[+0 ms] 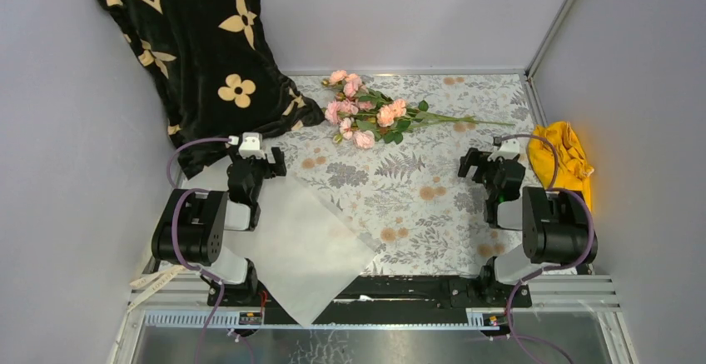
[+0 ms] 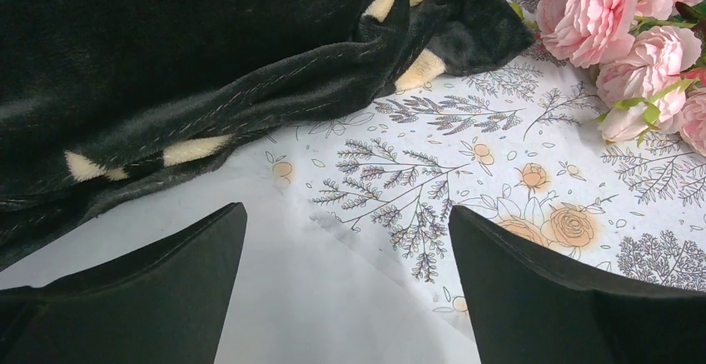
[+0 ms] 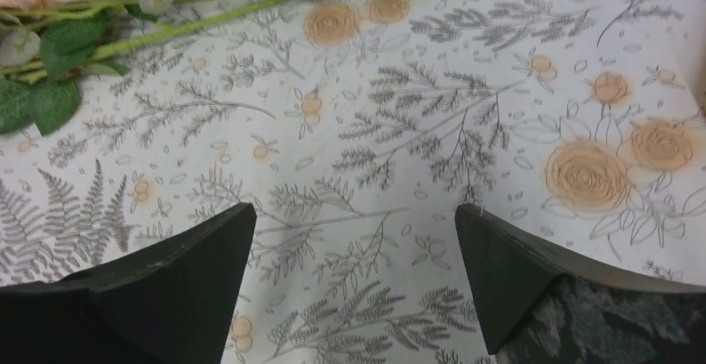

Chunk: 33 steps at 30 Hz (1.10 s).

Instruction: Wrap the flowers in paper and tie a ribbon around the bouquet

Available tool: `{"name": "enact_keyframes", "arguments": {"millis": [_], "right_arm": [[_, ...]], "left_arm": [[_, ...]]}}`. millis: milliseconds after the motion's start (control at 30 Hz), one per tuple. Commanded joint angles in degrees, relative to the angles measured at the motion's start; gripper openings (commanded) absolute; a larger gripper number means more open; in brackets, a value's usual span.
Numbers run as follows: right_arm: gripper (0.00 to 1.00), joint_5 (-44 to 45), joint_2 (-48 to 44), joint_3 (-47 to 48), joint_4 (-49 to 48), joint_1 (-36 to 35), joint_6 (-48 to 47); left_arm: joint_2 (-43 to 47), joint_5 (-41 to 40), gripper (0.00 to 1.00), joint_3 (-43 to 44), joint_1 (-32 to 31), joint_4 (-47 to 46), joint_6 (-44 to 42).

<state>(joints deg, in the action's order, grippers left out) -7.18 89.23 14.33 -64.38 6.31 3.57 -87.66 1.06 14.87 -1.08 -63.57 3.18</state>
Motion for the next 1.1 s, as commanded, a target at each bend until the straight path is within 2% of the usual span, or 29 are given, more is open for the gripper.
{"name": "enact_keyframes", "arguments": {"millis": [0, 133, 167, 200, 300, 367, 433, 533, 700, 800, 933, 1067], "right_arm": [[1.00, -2.40, -6.14, 7.87, 13.00, -0.54, -0.63], [0.99, -8.96, -8.35, 15.64, 25.88, -0.54, -0.04], [0.98, -12.22, -8.69, 17.20, 27.22, -0.52, 1.20], [0.96, -16.58, -8.53, 18.48, 27.87, -0.53, 2.50], [0.89, -26.03, -6.26, 25.47, 34.15, -0.78, 7.63], [0.82, -28.66, -3.92, 32.28, 41.01, -2.01, 11.00], [0.79, -31.09, -1.81, 36.01, 46.34, -5.34, 12.85], [0.78, -31.69, 1.14, 38.74, 50.86, -13.63, 13.41], [0.80, -31.41, 10.54, 48.74, 57.58, -28.74, 13.70], [0.99, -30.86, 19.07, 58.45, 63.10, -36.80, 12.05], [1.00, -29.63, 30.32, 71.25, 69.39, -44.21, 10.94], [1.00, -28.62, 41.67, 82.30, 74.82, -49.19, 9.63]], "left_arm": [[1.01, -0.80, 0.99, 0.31, -0.15, -1.91, 0.47], [1.13, 1.61, 0.99, 0.87, -0.06, -0.90, -0.21], [2.05, 2.46, 0.99, 2.56, 0.20, 1.26, -0.27], [3.46, 2.80, 0.99, 6.52, 0.68, 7.74, 0.13], [2.05, 8.58, 0.98, 30.12, 4.93, 48.03, -2.14], [-2.01, 13.11, 0.88, 45.72, 7.10, 72.42, -7.49], [-4.47, 15.63, 0.82, 54.79, 9.31, 89.63, -11.16], [-4.91, 18.60, 0.79, 57.11, 13.51, 104.81, -17.33], [-1.17, 14.80, 0.78, 47.32, 22.64, 109.88, -25.42], [-0.59, 12.16, 0.77, 43.00, 28.87, 109.89, -27.95], [0.20, 9.79, 0.75, 38.31, 33.71, 108.31, -30.33], [0.40, 9.64, 0.75, 34.74, 33.96, 104.91, -30.69]]}}
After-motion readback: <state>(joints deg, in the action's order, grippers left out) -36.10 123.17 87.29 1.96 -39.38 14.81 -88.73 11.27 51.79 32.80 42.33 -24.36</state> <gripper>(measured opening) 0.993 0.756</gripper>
